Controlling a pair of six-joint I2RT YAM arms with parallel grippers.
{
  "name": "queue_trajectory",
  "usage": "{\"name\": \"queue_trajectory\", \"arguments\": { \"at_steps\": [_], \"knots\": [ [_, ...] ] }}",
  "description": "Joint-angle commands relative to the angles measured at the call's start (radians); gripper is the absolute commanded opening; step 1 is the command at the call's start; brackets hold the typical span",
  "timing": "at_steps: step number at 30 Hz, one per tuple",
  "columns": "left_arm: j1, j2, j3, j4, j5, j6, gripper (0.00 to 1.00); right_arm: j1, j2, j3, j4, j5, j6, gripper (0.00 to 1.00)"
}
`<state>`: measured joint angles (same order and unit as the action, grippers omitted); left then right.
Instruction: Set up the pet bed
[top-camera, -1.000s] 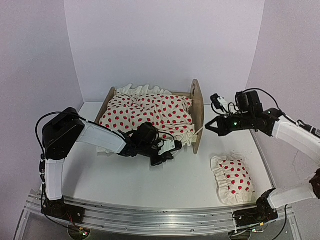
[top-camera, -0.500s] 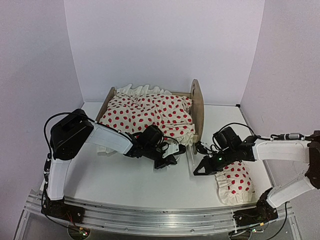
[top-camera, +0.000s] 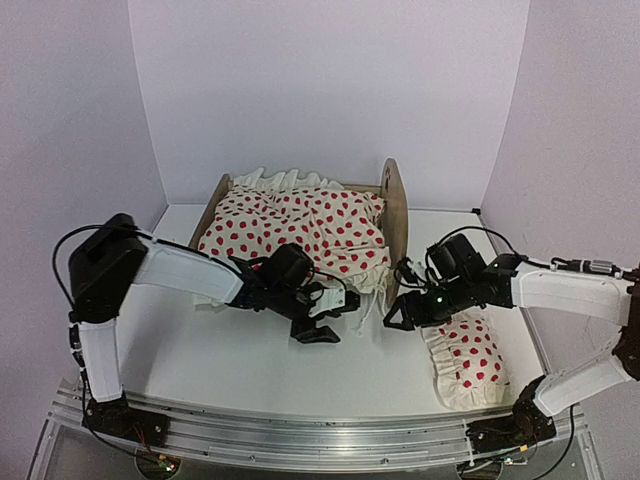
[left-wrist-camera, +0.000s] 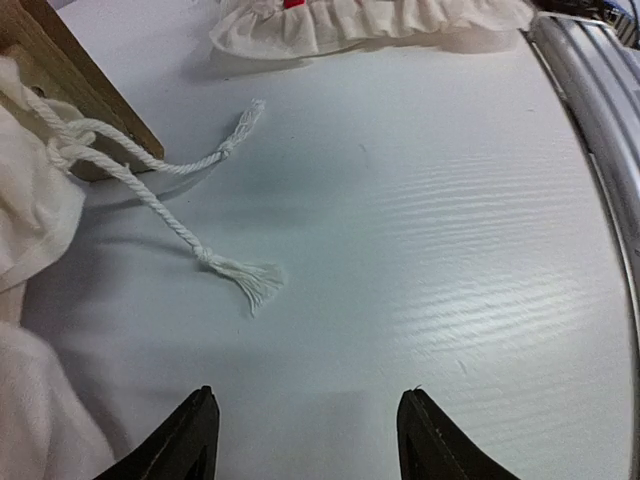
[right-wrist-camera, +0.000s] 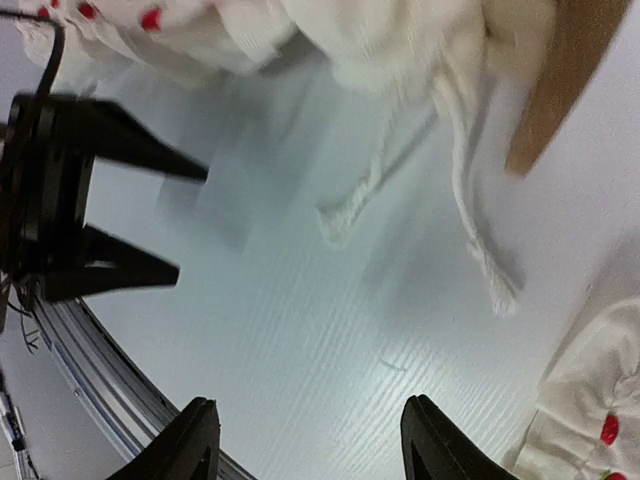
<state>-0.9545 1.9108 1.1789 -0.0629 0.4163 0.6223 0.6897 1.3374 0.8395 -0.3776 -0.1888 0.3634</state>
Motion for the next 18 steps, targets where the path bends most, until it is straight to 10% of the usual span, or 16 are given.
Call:
{"name": "queue_trajectory", "arguments": {
  "at_steps": [1,7,18],
  "knots": [
    [0.049,-0.316,-0.134,-0.104,-0.134,0.077,0.66,0.070,0.021,0.117,0.066,0.183,0.025,0.63],
    [0.177,-0.547,-0.264,-0.076,-0.462,0.146,0.74,0.109,0.197,0.207,0.176,0.374,0.159,0.43],
    [0.392,-0.601,-0.367,0.015,-0.607,0.305,0.73,0.124,0.440,0.367,0.293,0.568,0.256,0.49]
  ]
}}
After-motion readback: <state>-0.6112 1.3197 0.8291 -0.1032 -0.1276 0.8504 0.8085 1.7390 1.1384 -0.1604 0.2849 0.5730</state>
